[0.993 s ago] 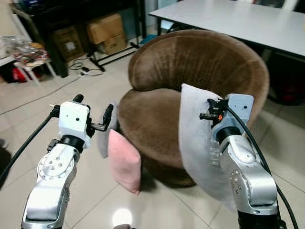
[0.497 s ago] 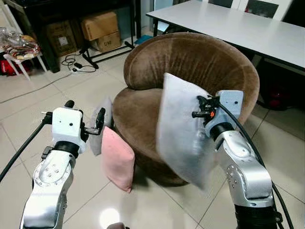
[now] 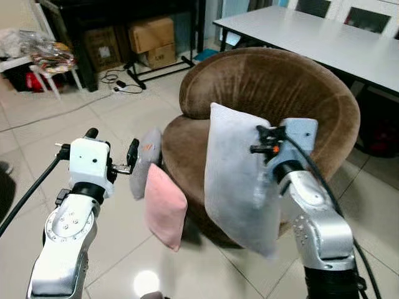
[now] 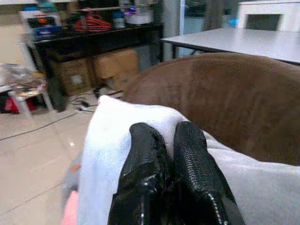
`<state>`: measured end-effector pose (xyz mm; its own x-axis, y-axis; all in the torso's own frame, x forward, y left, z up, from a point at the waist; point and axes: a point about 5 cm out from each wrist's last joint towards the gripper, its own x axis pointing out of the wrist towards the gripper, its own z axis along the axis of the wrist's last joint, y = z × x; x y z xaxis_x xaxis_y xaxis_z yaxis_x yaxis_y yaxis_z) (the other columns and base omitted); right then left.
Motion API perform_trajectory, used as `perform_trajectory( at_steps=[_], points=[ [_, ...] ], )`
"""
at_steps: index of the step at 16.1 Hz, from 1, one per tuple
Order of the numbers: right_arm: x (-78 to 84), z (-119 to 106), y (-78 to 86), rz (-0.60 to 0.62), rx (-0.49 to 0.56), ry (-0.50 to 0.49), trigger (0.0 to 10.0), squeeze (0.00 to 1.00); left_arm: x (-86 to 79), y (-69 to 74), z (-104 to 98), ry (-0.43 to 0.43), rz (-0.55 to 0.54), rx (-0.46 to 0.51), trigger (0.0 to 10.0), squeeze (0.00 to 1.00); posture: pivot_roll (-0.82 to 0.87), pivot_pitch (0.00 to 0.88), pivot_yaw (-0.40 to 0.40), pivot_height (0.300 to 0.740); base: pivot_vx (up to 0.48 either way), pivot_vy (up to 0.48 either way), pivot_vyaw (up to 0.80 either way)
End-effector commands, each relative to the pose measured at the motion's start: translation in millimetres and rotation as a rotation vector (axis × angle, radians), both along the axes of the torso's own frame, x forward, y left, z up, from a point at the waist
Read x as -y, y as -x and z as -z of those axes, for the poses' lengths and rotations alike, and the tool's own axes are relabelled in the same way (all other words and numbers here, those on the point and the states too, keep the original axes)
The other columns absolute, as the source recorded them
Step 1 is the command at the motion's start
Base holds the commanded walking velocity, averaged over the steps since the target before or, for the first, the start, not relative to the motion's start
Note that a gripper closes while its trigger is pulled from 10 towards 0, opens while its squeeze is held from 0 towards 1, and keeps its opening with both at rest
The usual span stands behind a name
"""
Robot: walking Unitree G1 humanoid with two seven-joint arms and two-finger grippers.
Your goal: Move the pillow to the sofa from floor
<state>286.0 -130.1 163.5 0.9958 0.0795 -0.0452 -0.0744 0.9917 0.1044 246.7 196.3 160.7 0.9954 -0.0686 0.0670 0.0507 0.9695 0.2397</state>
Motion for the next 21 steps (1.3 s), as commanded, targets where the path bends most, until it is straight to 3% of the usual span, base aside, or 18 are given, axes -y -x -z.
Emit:
perform_trajectory(
  at_steps=[1,8,11,21],
  points=[
    [1.4,-17.4,-2.4,0.009,0.084,-0.015,10.0,0.00,2.0,-1.7,-2.8,-0.009,0.013,0.009,10.0,0.00,-0.01,0.000,-0.010,0.740,0.240,0.000,0.00],
    [1.7,-16.4,-3.1,0.012,0.072,-0.022,10.0,0.00,3.0,-1.6,-1.4,-0.010,0.025,0.000,10.0,0.00,-0.01,0.000,-0.009,0.740,0.280,0.000,0.00],
    [1.7,-15.8,-3.3,0.011,0.067,-0.031,10.0,0.00,3.0,-1.7,-1.1,-0.009,0.027,-0.002,10.0,0.00,-0.01,0.000,-0.009,0.740,0.314,0.000,-0.80],
    [1.1,-16.6,-2.8,0.002,0.076,-0.023,10.0,0.00,3.3,-0.3,-0.2,-0.001,0.032,-0.003,10.0,0.00,-0.01,0.000,-0.013,0.740,0.346,0.000,0.00]
  ],
)
